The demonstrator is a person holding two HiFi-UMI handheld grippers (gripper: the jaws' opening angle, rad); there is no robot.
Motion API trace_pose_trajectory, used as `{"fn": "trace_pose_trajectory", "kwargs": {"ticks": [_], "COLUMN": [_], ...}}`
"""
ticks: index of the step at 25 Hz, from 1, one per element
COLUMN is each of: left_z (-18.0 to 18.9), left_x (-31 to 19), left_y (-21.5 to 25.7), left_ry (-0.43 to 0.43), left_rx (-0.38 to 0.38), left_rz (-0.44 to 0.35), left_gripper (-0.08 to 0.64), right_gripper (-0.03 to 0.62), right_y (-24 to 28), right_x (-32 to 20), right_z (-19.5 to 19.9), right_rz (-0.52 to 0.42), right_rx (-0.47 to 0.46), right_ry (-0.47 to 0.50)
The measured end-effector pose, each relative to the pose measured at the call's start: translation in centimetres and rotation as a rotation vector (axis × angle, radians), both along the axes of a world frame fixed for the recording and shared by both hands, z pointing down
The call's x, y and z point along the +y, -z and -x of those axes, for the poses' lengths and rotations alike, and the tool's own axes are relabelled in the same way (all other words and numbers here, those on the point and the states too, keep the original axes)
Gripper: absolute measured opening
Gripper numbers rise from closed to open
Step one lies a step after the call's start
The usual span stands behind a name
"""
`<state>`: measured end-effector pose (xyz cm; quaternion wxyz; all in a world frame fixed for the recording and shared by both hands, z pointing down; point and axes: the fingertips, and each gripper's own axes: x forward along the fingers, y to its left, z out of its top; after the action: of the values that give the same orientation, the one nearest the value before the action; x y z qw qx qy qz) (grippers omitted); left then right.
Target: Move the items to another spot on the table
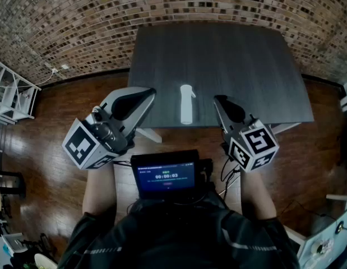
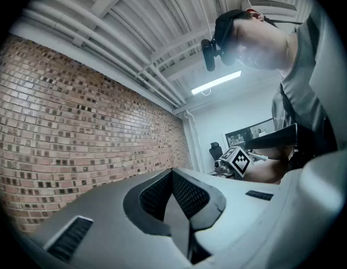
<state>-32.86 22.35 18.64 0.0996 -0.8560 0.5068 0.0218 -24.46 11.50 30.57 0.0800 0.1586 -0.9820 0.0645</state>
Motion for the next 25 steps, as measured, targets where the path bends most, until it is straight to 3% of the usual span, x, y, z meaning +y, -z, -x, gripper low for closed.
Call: {"fn": "trace_pose_trajectory", "kwargs": {"ticks": [8, 11, 13, 19, 21, 23, 25], "left_z": [2.8, 5.1, 6.4, 9.7, 11.0, 12.7, 14.6], "left_x": [-1.8, -3.6, -4.4, -7.2, -8.2, -8.9, -9.6], "left_y": [-0.5, -0.4, -0.8, -2.6, -3.1, -4.0, -4.9], "left_ry": [-0.016, -0.002, -0.017, -0.072, -0.081, -0.087, -0.088], "left_rx": [0.006, 0.009, 0.014, -0.054, -0.043, -0.013, 0.007], "left_rz": [-0.043, -0.069, -0.073, -0.055, -0.05, -0.046, -0.048], "left_gripper": [-0.006, -0.006, -0.006, -0.006, -0.006, -0.006, -0.006], "right_gripper": [0.006, 0.006, 0.071, 0.071, 0.072, 0.172, 0.186], "right_y": [-0.6, -1.2, -2.4, -7.1, -9.4, -11.9, -14.4], "right_x": [-1.2, -2.3, -2.8, -5.2, -5.9, -6.2, -6.5], "right_z": [2.8, 4.0, 5.1, 8.4, 9.4, 10.3, 11.2], "right_rz": [-0.029, 0.004, 0.023, 0.104, 0.151, 0.199, 0.239], "right_rx": [0.026, 0.041, 0.073, 0.159, 0.203, 0.246, 0.288], "right_ry": [-0.019, -0.055, -0.066, -0.144, -0.167, -0.181, -0.201]}}
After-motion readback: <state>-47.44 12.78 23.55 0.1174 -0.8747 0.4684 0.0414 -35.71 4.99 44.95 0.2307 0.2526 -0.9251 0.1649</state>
